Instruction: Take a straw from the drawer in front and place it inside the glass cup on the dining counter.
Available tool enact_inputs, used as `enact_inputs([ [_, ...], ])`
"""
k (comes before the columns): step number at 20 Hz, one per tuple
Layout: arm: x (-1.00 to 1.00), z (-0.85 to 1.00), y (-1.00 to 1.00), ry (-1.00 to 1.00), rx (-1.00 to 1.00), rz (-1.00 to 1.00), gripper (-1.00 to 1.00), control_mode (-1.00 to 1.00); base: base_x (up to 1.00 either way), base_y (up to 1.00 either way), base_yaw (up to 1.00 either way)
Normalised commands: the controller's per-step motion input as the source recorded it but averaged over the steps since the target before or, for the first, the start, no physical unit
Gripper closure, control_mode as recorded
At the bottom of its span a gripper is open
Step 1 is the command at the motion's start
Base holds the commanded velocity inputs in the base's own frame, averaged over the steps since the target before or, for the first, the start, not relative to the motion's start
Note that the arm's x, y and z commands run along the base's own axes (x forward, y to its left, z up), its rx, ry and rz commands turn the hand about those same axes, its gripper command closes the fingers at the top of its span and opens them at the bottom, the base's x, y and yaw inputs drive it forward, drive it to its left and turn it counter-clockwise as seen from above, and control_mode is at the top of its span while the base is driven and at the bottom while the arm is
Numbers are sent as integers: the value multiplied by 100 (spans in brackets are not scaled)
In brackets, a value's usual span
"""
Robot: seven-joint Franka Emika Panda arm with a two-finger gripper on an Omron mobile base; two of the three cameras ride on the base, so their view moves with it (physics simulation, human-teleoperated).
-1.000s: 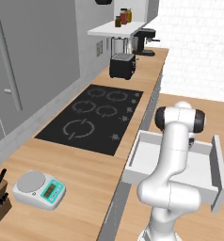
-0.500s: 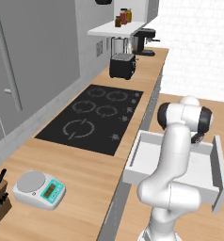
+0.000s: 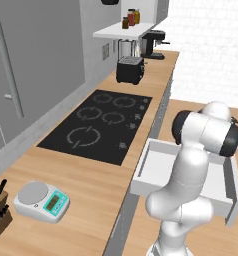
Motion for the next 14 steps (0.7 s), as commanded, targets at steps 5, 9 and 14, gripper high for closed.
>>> enact_inputs([
  [5,-47,100,11,-3,0,0,100,-100,0,0,0],
  [9,-44,100,19,-2,0,0,100,-100,0,0,0],
  [14,-35,100,26,-1,0,0,100,-100,0,0,0],
])
